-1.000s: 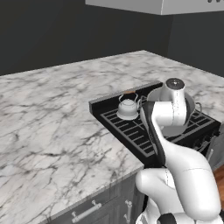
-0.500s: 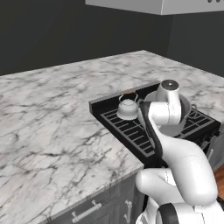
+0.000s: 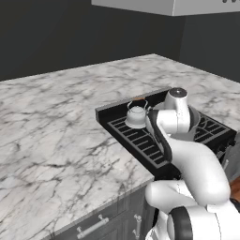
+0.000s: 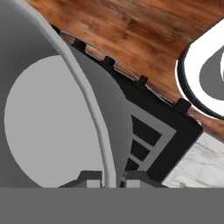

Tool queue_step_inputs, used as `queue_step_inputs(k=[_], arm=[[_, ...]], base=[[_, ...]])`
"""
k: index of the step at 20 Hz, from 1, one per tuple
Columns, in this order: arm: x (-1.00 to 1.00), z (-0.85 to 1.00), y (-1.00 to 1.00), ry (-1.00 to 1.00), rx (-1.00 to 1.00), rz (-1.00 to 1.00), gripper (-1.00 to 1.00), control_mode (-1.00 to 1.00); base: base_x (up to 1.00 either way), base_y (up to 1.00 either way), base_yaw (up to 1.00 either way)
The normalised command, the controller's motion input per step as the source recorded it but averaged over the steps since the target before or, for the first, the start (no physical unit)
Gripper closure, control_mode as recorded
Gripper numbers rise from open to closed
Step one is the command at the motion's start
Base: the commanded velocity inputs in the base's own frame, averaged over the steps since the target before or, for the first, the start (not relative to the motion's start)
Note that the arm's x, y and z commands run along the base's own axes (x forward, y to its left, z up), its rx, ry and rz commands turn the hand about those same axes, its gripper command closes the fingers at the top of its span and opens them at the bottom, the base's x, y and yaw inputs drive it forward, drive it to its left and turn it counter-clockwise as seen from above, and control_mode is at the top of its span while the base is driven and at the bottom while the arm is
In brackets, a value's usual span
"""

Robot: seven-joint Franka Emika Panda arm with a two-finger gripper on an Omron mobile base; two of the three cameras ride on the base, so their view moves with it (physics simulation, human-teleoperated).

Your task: Pick the kettle from the cabinet and place it on a stove burner. Then pick the pot from the counter and place it on another stove burner. Finally, turn both burners on.

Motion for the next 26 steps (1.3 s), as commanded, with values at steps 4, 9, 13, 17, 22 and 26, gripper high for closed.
queue_step_inputs(k=[4,9,13,17,22,26], arm=[[0.18,-0.08,0.00,0.06,0.02,0.02,1.00,-1.00],[0.21,-0.08,0.00,0.05,0.01,0.02,1.00,-1.00],[0.18,-0.15,0.00,0.04,0.00,0.02,1.00,-1.00],[0.12,-0.21,0.00,0.03,0.00,0.02,1.00,-1.00],[0.10,-0.21,0.00,0.00,0.00,0.01,1.00,-1.00],[0.13,-0.19,0.00,0.00,0.00,0.00,1.00,-1.00]], base=[[0.00,0.00,0.00],[0.00,0.00,0.00],[0.00,0.00,0.00],[0.00,0.00,0.00],[0.00,0.00,0.00],[0.00,0.00,0.00]])
